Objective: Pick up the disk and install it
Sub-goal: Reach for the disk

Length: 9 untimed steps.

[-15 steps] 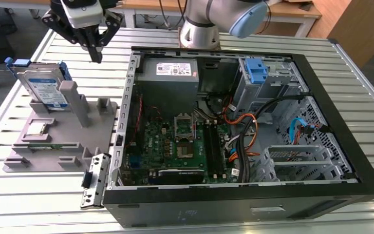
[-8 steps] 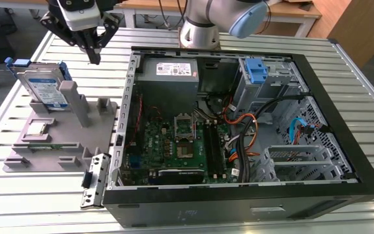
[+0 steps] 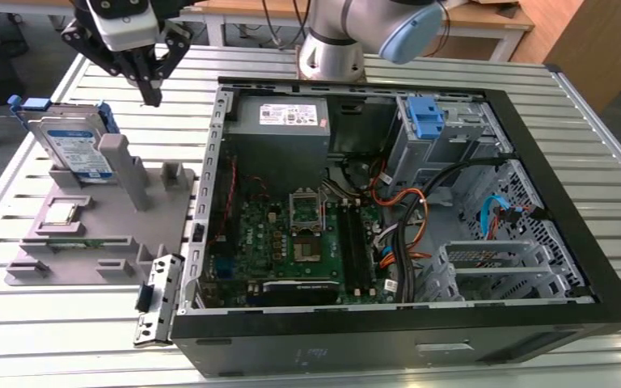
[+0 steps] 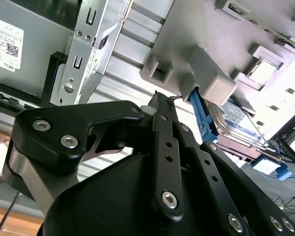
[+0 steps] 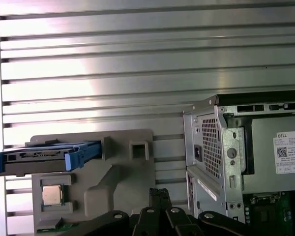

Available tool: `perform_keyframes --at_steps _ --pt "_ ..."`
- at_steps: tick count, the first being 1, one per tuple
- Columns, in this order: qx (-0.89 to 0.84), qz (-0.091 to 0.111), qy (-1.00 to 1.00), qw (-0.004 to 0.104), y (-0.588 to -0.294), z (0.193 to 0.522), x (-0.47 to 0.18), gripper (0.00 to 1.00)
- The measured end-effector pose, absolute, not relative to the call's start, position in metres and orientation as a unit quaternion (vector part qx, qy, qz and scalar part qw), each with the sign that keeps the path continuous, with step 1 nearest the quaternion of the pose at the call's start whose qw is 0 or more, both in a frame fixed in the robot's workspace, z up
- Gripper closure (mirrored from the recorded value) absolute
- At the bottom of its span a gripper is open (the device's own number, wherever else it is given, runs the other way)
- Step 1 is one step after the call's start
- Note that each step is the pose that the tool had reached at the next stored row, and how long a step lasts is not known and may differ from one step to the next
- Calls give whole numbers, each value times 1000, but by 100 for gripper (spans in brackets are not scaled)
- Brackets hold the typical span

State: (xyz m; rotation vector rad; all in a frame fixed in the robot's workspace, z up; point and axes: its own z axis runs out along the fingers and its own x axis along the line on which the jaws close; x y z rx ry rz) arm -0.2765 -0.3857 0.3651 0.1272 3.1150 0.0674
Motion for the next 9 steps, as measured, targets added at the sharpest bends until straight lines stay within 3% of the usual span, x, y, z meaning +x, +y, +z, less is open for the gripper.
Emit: perform_keyframes --at_steps 9 --pt "42 22 999 12 -380 362 -285 90"
